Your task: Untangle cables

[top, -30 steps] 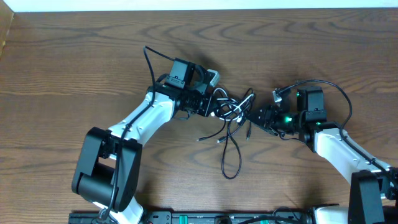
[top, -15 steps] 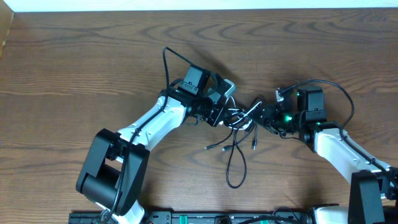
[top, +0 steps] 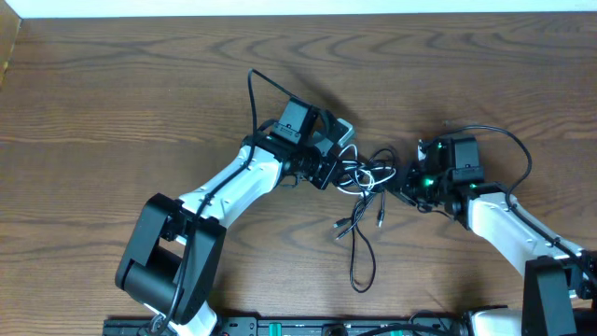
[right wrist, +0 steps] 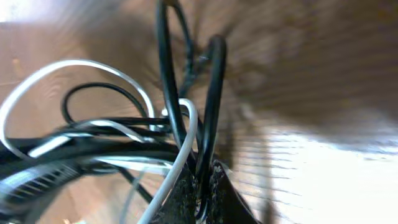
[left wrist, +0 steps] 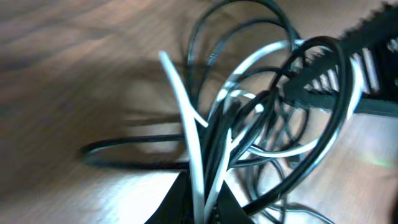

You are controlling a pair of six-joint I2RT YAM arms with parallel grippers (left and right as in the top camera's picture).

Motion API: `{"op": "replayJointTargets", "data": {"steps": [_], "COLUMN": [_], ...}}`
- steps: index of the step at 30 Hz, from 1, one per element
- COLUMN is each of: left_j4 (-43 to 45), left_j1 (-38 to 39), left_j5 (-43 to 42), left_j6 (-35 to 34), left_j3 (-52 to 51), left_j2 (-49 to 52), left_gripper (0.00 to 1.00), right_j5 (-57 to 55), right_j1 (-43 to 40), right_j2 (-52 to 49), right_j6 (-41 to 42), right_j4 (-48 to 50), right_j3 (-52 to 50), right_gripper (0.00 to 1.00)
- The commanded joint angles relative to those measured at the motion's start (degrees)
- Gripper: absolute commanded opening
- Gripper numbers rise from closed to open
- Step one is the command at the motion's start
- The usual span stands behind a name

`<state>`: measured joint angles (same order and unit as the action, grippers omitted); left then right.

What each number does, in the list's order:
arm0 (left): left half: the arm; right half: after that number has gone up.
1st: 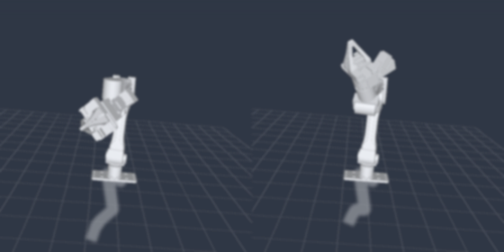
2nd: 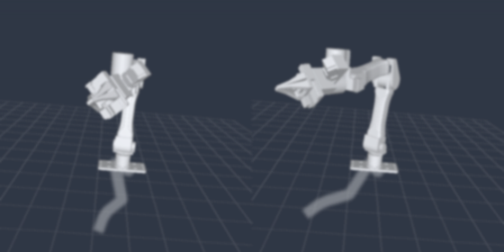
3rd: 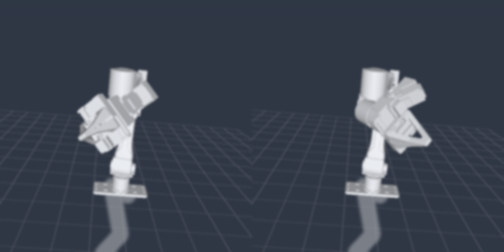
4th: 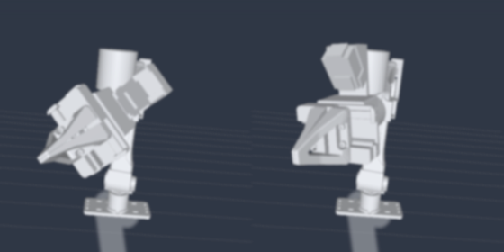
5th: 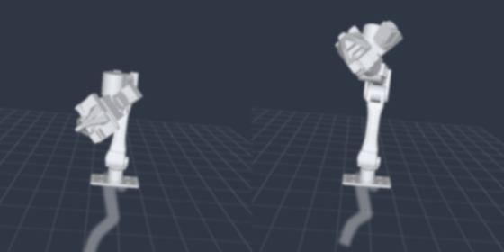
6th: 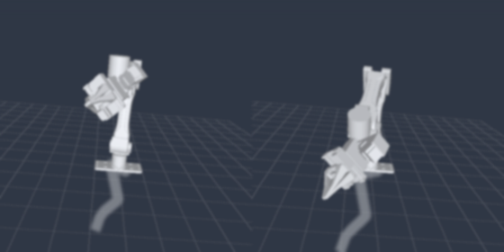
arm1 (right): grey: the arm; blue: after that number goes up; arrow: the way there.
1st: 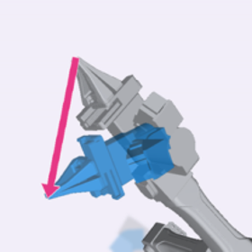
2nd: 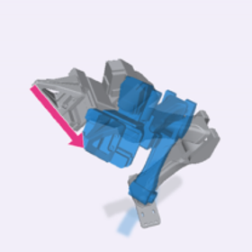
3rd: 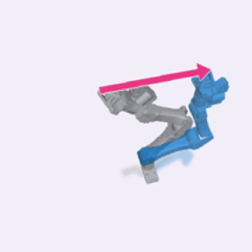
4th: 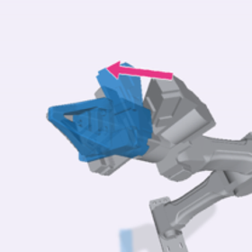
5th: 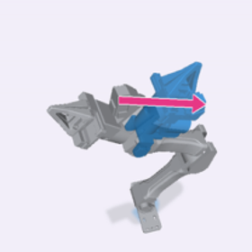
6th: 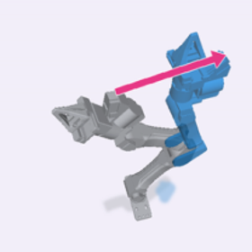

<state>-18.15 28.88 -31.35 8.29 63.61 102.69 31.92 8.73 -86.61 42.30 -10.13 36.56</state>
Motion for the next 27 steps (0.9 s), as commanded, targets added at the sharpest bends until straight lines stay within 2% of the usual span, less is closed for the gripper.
{"op": "replayJointTargets", "data": {"steps": [1, 7, 17, 23, 27], "left_j4": [0.5, 0.5, 0.2, -1.5, -2.5], "left_j1": [-0.2, -0.2, -0.3, -0.9, -2.7], "left_j5": [10.1, 25.2, 27.8, 38.6, 39.5], "left_j6": [-4.3, -11.5, -12.2, -19.4, -23.8], "left_j3": [0.4, 0.4, 0.4, 0.4, 0.4], "left_j2": [0.7, 0.7, 0.7, 0.7, 0.7], "left_gripper": [0.08, 0.07, 0.07, 0.07, 0.08], "right_j5": [-7.6, -13.7, -24.3, -27.9, -28.2], "right_j1": [0.5, 0.5, 0.4, -0.9, -2.4], "right_j2": [0.0, 0.0, 0.0, 0.0, 0.0], "right_j6": [-0.1, -0.1, -0.1, -0.1, -0.2], "right_j4": [-1.6, -4.4, -11.0, -14.2, -15.0], "right_j3": [-0.2, -0.2, -0.2, -0.2, -0.2], "right_gripper": [0.01, 0.01, 0.01, 0.01, 0.01]}}
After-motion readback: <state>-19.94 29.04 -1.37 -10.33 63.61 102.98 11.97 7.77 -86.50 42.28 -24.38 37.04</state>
